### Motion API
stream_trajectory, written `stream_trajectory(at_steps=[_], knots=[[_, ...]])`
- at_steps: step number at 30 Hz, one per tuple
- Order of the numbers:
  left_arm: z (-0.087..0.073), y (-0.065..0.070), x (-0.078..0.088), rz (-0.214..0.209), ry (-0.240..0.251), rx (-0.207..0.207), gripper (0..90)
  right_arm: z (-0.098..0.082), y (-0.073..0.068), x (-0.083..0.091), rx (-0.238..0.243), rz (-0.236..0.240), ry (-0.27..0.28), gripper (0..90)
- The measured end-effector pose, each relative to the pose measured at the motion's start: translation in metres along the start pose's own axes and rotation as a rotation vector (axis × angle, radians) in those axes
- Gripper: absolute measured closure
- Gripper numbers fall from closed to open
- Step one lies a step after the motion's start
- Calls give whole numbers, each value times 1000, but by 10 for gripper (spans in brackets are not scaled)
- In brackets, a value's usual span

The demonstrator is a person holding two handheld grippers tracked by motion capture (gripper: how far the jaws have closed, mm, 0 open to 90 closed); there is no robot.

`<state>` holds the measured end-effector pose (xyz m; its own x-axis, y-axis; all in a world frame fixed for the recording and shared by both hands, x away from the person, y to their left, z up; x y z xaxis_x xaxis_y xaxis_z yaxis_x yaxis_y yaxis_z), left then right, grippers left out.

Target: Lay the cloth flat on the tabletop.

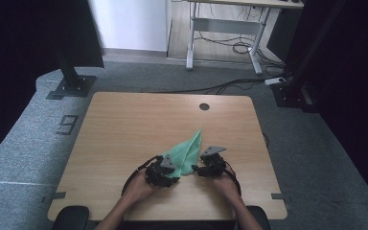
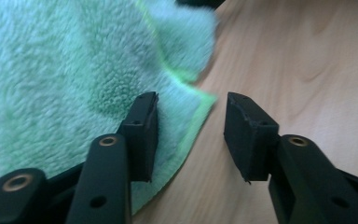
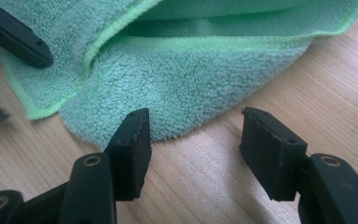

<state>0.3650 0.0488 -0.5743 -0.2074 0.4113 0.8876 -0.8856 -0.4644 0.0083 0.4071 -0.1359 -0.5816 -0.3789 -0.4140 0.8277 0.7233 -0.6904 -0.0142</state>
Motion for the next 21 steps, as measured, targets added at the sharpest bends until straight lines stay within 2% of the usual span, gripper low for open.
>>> stream_trajectory(at_steps=[2, 5, 11, 14, 17, 21], knots=[[-1, -1, 0, 2, -2, -1, 618, 0, 0, 0, 1, 0, 0, 420], [-1, -2, 1, 29, -1, 0, 665, 0, 0, 0, 2, -1, 1, 419], [-3, -5, 1, 46, 14, 14, 849, -1, 0, 0, 1, 1, 2, 420], [-2, -6, 3, 43, 7, 17, 867, -1, 0, 0, 1, 1, 3, 420], [1, -12, 11, 1, 52, 59, 868, -1, 0, 0, 1, 1, 3, 419], [5, -25, 30, 29, 104, 92, 866, -1, 0, 0, 2, 2, 4, 420]])
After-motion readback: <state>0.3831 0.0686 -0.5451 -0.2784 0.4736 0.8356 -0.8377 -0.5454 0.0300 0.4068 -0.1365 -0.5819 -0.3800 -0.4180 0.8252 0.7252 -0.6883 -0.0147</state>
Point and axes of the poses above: each handheld gripper's, and its own axes: x roughly backward along the jaws, z roughly out of its top, y roughly to its right, the point moved 5 cm from there along -x, roughly forward along the jaws, and after that the axes turned 12 degrees about -y, right-handed, at the moved point
